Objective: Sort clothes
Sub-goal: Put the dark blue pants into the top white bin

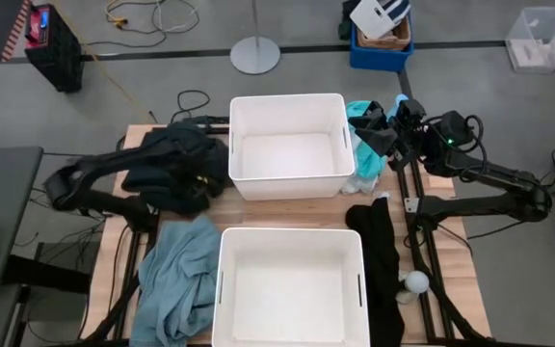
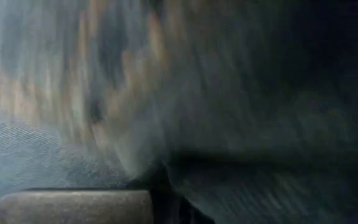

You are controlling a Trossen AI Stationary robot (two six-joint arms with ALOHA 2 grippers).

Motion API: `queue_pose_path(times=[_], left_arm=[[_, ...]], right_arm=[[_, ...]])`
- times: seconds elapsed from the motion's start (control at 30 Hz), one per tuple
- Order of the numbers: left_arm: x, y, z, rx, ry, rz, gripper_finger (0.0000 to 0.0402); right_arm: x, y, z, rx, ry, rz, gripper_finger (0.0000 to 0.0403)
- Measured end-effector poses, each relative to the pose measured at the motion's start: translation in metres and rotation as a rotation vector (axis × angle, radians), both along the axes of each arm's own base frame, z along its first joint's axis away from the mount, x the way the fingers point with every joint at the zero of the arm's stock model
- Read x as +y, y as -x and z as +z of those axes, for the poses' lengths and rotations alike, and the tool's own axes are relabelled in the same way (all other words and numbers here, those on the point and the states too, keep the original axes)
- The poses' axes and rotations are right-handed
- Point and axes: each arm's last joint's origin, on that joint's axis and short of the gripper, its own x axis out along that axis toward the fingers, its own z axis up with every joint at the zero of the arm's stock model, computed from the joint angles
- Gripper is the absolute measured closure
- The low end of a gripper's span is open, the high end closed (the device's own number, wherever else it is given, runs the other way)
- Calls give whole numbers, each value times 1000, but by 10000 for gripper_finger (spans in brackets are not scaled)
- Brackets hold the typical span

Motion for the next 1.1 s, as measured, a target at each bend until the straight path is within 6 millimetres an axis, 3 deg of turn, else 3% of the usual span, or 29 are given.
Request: queue_pose_path(times=[0.43,0.67,0.9,1.0,1.1], left_arm=[[-48,62,160,-635,-468,57,335],[-60,79,231,-804,-670,33,335],[-54,70,294,-953,-796,-43,335],[-44,52,318,-1074,-818,-126,335],[-32,23,327,-1116,-796,-210,335]], right_arm=[[0,0,0,0,8,-6,214],[0,0,0,0,8,-6,214],[0,0,0,0,8,-4,214],[0,0,0,-1,8,-4,214],[0,0,1,-9,11,-5,214]])
